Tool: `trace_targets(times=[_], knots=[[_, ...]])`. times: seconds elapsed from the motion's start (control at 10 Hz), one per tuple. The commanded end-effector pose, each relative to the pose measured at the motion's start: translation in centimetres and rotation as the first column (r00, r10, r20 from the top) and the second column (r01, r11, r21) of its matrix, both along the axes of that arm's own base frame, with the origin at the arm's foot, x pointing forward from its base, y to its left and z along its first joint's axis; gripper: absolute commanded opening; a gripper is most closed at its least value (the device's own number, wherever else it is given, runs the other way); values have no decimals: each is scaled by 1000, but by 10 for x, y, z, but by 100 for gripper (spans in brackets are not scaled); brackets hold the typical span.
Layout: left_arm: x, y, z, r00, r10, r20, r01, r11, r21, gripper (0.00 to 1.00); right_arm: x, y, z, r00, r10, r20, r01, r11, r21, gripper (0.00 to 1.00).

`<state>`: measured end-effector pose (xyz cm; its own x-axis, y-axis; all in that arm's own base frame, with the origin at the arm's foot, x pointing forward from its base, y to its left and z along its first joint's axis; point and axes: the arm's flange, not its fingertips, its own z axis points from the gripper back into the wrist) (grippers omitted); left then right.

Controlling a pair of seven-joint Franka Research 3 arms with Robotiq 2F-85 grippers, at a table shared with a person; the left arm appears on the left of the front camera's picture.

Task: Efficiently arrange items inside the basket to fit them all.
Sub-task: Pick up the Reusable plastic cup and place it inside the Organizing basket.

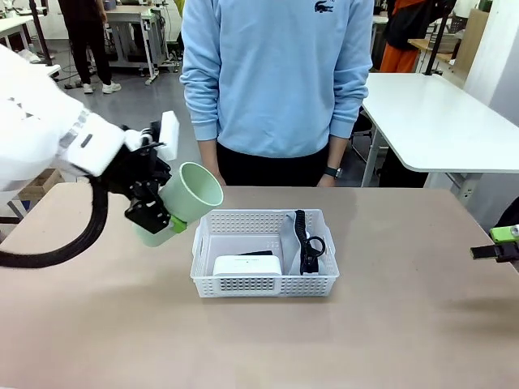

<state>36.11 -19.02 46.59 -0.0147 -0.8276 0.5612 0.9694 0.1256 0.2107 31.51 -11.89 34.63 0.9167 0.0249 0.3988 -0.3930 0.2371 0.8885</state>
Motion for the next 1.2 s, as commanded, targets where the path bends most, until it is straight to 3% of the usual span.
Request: trace_targets(times=[0.0, 0.4, 0.5, 0.7, 0.9, 1.1], knots=[[50, -51, 28, 990, 101, -96, -93, 992, 85, 86, -3, 0, -1, 1000, 0, 23, 1, 1000, -12, 100], [95, -134, 0, 980, 81, -180, -21, 949, 315, 86, -3, 0, -1, 1000, 0, 23, 1, 1000, -12, 100], [100, -143, -11, 983, 122, -140, -67, 935, 349, 86, -3, 0, -1, 1000, 0, 23, 1, 1000, -12, 100], [101, -159, -35, 986, 85, -142, -24, 922, 387, 86, -3, 0, -1, 1000, 0, 23, 1, 1000, -12, 100], [105, -179, -57, 986, 115, -118, -53, 901, 431, 86, -3, 0, -1, 1000, 0, 23, 1, 1000, -12, 100], [108, -188, -69, 989, 147, -29, -116, 872, 475, 86, -3, 0, -1, 1000, 0, 23, 1, 1000, -12, 100]])
